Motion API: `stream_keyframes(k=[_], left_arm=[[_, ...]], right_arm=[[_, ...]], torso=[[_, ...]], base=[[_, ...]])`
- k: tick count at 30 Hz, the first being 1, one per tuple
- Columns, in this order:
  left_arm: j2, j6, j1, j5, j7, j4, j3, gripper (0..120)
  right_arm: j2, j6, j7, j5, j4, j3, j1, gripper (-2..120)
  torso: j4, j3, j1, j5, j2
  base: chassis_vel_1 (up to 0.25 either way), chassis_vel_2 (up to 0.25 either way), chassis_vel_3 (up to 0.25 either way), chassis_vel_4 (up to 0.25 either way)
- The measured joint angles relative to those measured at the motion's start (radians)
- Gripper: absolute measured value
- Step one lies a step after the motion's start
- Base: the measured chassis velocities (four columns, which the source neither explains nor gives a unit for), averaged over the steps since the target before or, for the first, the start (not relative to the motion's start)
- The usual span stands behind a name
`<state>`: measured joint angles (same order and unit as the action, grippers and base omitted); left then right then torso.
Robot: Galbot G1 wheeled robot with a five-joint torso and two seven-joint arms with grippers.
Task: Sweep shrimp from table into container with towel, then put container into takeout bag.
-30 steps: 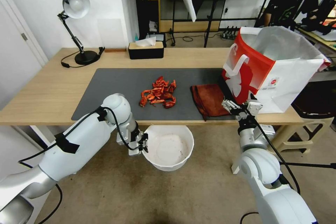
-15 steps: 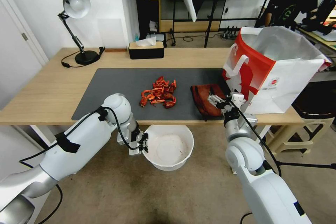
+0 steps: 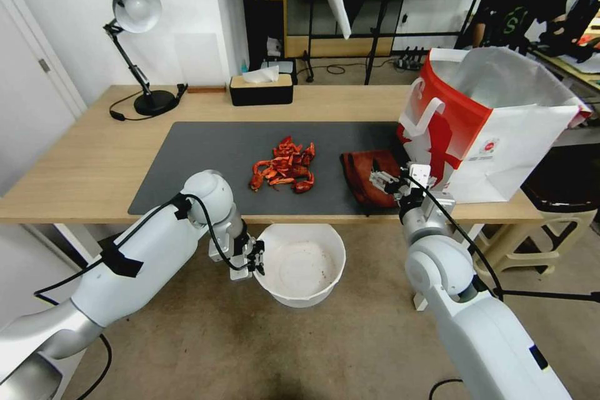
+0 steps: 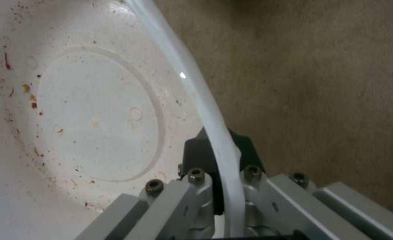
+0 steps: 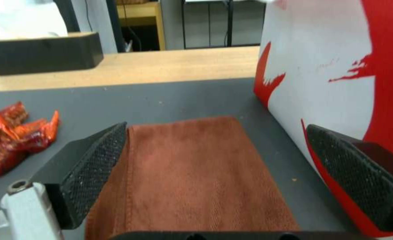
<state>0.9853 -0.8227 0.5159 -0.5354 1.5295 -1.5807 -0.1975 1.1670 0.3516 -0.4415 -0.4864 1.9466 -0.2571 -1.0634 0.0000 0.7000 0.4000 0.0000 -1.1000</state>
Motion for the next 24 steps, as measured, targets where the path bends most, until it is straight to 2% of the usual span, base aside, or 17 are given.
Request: stream_keyframes(k=[11,24], left_arm=[[0.005,0.0,-0.015,-0.001,0.0,0.014,-0.001,0],[0.002,0.0,-0.006,0.004,0.0,0.014,0.003,0]], right_arm=[[0.001,0.015,-0.005,-0.011,-0.051,0.021,0.019,100],[-0.019,0.059,-0.011,-0.041,-0.096,0.066,0.074,100]], torso=[[-0.0001,0.0,0.0,0.0,0.0],[0.0,0.0,0.0,-0.0001,0.0]], base=[[0.0,0.0,0.0,0.0],[0.0,0.0,0.0,0.0]])
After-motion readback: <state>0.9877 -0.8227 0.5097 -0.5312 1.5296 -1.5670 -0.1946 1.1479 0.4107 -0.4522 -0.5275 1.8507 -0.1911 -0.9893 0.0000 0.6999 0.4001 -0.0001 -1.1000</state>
